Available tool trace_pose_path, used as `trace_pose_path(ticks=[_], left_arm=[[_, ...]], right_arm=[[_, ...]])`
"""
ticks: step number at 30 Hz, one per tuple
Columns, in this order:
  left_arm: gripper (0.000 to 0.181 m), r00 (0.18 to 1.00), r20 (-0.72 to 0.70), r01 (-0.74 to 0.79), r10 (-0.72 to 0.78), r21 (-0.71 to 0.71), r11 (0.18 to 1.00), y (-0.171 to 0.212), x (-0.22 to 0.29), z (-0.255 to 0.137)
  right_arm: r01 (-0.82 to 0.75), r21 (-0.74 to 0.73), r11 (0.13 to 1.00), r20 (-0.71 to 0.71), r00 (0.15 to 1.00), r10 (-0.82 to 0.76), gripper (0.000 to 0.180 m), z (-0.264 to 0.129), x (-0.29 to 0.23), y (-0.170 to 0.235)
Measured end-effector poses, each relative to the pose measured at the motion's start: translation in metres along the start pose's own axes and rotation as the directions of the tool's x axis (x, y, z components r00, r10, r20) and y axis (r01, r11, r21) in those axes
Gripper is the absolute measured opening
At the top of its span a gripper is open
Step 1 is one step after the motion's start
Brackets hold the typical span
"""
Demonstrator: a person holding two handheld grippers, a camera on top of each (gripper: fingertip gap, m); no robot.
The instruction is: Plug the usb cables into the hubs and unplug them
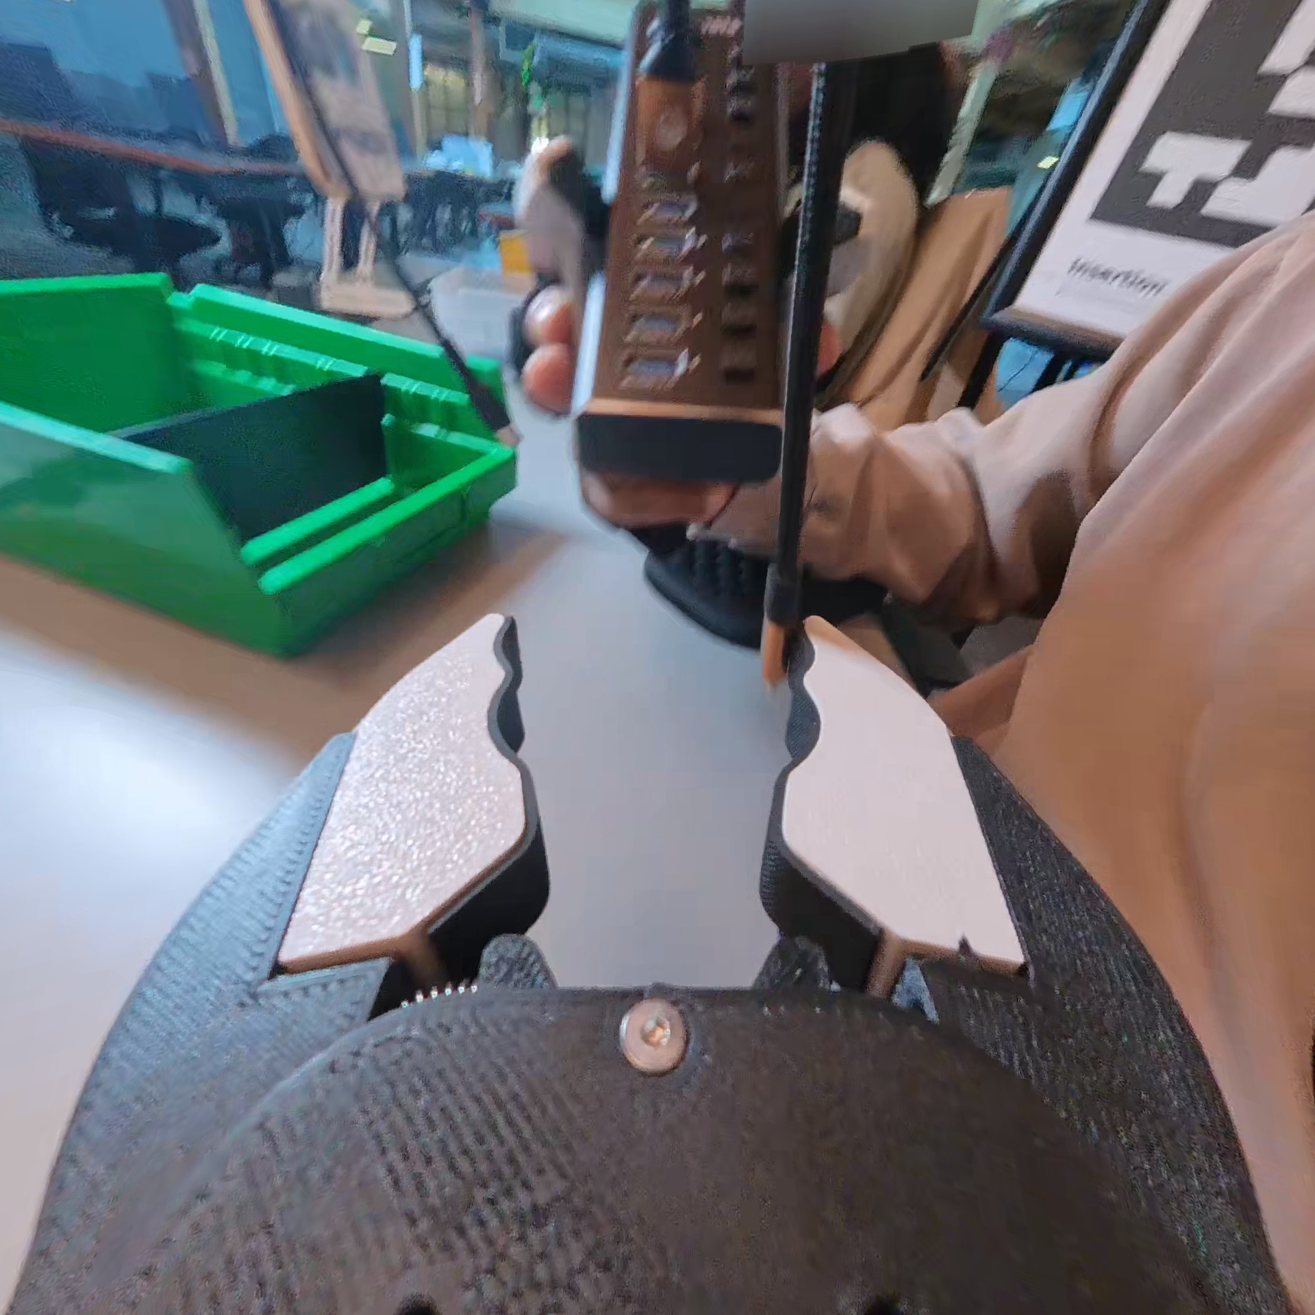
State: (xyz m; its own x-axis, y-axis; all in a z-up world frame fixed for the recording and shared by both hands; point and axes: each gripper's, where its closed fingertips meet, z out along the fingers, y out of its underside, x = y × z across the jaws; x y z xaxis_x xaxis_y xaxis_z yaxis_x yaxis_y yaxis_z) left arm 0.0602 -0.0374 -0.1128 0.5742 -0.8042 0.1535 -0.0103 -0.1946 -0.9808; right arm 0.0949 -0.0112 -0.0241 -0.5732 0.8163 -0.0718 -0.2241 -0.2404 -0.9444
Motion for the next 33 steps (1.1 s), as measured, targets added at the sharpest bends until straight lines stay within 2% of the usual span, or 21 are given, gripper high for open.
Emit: trace_pose_path(ticks=[4,7,10,15,20,24,25,26,28,29,31,33], left_arm=[[0.078,0.997,-0.072,0.016,-0.006,0.141,0.99,-0.037,0.023,0.032],[0.067,1.0,0.012,-0.012,0.01,0.155,0.988,-0.039,0.013,0.037],[0.067,0.999,0.026,-0.024,0.021,0.115,0.993,-0.034,0.012,0.032],[0.067,0.994,0.057,-0.101,0.098,0.048,0.994,-0.035,0.005,0.004],[0.066,0.986,0.088,-0.142,0.143,-0.012,0.99,-0.031,-0.006,-0.033],[0.064,0.981,0.064,-0.179,0.184,-0.079,0.981,-0.023,-0.003,-0.038],[0.064,0.98,0.057,-0.184,0.189,-0.085,0.979,-0.021,-0.001,-0.036],[0.063,0.982,0.058,-0.175,0.179,-0.068,0.982,-0.023,-0.001,-0.035],[0.064,0.982,0.054,-0.174,0.179,-0.08,0.981,-0.023,-0.001,-0.034],[0.064,0.979,0.055,-0.192,0.197,-0.094,0.977,-0.023,0.001,-0.034],[0.064,0.97,0.063,-0.227,0.233,-0.097,0.969,-0.027,0.005,-0.034],[0.063,0.968,0.063,-0.24,0.244,-0.071,0.968,-0.034,0.01,-0.033]], right_arm=[[0.042,-0.005,0.999,-0.006,0.999,-0.042,0.072,0.014,-0.008,0.008],[0.068,-0.013,0.998,-0.024,0.997,-0.068,0.072,0.017,-0.009,0.014],[0.071,-0.07,0.995,-0.026,0.997,-0.073,0.072,0.019,-0.01,0.022],[0.076,-0.286,0.955,-0.046,0.995,-0.093,0.07,0.017,-0.004,0.047],[0.04,-0.389,0.921,-0.058,0.996,-0.067,0.073,-0.004,0.002,0.049],[0.072,-0.457,0.886,-0.048,0.993,-0.106,0.072,-0.003,0.0,0.055],[0.085,-0.491,0.867,-0.046,0.991,-0.124,0.068,-0.002,0.0,0.057],[0.116,-0.579,0.807,-0.031,0.986,-0.164,0.066,-0.002,0.0,0.072],[0.19,-0.769,0.611,-0.008,0.952,-0.307,0.081,-0.008,0.01,0.111],[0.193,-0.779,0.597,-0.001,0.951,-0.31,0.082,-0.006,0.01,0.115],[0.161,-0.755,0.636,-0.025,0.962,-0.274,0.078,-0.001,0.008,0.105],[0.163,-0.785,0.598,-0.015,0.96,-0.281,0.081,-0.003,0.009,0.108]])
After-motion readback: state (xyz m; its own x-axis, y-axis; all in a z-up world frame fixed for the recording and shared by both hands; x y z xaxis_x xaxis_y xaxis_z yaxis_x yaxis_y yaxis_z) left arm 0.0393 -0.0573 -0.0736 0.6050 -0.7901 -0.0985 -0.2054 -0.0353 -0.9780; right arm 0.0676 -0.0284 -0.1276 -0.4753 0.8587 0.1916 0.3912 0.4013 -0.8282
